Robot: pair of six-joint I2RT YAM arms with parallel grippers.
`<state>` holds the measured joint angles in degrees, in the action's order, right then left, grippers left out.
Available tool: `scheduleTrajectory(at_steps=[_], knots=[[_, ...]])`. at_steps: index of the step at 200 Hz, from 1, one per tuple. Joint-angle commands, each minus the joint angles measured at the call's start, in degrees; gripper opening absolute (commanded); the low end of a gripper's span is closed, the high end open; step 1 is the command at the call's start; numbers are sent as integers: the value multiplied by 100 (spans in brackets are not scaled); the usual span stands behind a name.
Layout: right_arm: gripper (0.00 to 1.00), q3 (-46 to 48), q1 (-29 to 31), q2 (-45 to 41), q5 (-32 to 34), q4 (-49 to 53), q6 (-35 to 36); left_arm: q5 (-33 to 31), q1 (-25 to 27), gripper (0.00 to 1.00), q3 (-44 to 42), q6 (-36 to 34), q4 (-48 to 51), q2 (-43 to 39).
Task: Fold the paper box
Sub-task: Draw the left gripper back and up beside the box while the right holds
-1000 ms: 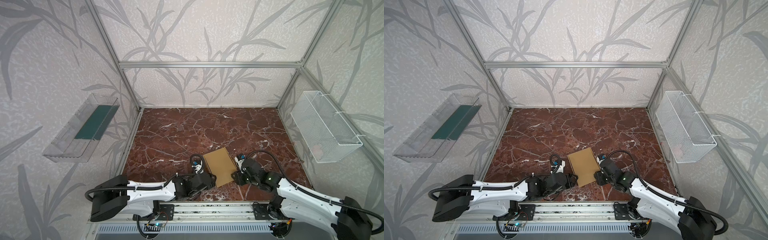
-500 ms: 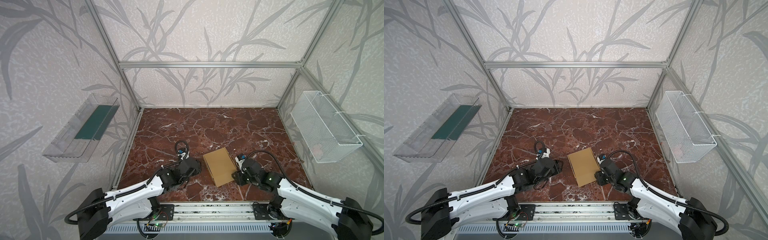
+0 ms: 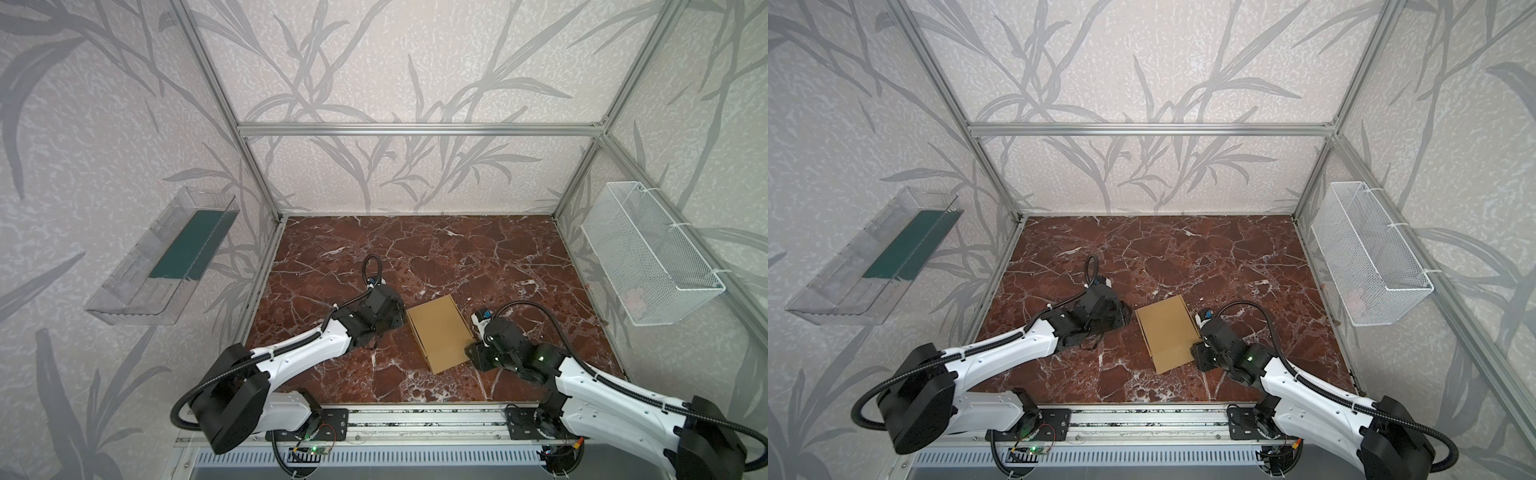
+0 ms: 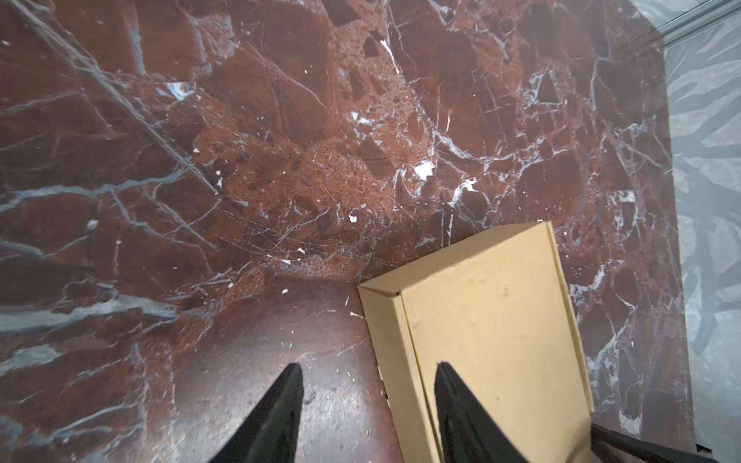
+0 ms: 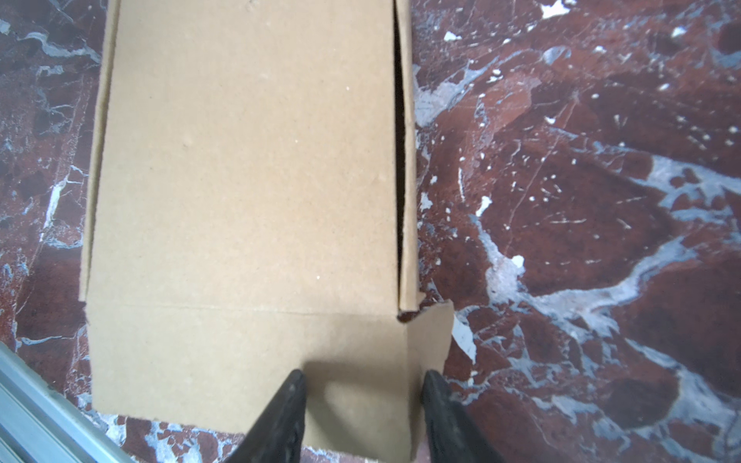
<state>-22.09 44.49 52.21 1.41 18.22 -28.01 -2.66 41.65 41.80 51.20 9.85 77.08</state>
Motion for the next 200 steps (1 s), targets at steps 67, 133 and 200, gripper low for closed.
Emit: scheduleTrajectory(at_steps=[67, 133, 200], knots=[[45, 11, -28, 70, -29, -20, -35, 794, -395, 55, 217, -290, -1403, 793], [43, 29, -37, 62, 33, -32, -38, 1317, -658, 55, 608, -290, -1551, 1665], [41, 46, -37, 62, 8, -62, -55, 1799, -904, 54, 967, -329, -1560, 2271]])
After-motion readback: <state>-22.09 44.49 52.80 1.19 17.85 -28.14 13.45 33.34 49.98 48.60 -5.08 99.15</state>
